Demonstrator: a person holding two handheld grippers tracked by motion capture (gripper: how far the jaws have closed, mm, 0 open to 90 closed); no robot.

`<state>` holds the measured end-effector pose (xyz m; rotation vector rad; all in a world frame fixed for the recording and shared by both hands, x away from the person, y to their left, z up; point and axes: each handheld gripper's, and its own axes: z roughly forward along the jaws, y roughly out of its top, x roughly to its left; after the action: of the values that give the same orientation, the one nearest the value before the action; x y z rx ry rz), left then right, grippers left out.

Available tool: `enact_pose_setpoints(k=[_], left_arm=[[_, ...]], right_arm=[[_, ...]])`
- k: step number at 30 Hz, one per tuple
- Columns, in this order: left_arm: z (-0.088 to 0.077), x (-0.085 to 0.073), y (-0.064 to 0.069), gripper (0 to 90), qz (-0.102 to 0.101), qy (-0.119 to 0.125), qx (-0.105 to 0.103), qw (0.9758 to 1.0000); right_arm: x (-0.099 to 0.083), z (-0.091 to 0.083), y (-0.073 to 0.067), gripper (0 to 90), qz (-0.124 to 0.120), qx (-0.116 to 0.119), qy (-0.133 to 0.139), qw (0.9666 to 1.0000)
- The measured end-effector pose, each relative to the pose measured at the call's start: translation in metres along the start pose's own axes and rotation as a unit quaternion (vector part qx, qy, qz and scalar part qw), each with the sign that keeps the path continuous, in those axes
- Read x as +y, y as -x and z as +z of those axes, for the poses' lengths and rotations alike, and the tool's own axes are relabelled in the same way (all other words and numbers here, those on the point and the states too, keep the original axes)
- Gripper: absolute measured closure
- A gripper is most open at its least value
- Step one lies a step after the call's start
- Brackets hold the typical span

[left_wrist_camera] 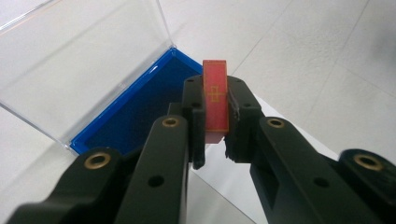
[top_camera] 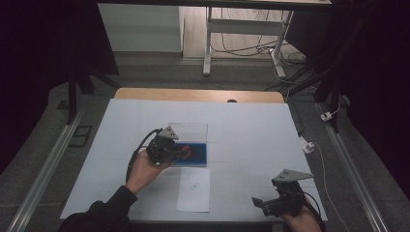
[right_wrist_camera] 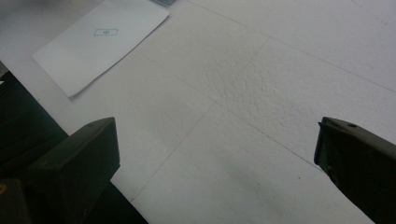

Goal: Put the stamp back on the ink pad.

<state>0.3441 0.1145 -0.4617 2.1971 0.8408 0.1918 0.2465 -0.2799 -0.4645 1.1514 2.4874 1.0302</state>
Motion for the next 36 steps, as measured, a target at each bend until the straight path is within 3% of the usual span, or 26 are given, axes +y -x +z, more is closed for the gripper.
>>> enact_pose_setpoints(k=[22, 36], left_arm=[[0.031, 0.008, -0.024, 79.3, -0.009, -0.031, 0.011, 0.9994], [0.046, 0.005, -0.027, 79.2, -0.008, -0.052, 0.018, 0.9984]], right_arm=[[0.000, 0.000, 0.001, 0.0, 0.004, 0.007, 0.005, 1.0000], [0.000, 0.000, 0.000, 0.0, 0.000, 0.001, -0.001, 1.0000]])
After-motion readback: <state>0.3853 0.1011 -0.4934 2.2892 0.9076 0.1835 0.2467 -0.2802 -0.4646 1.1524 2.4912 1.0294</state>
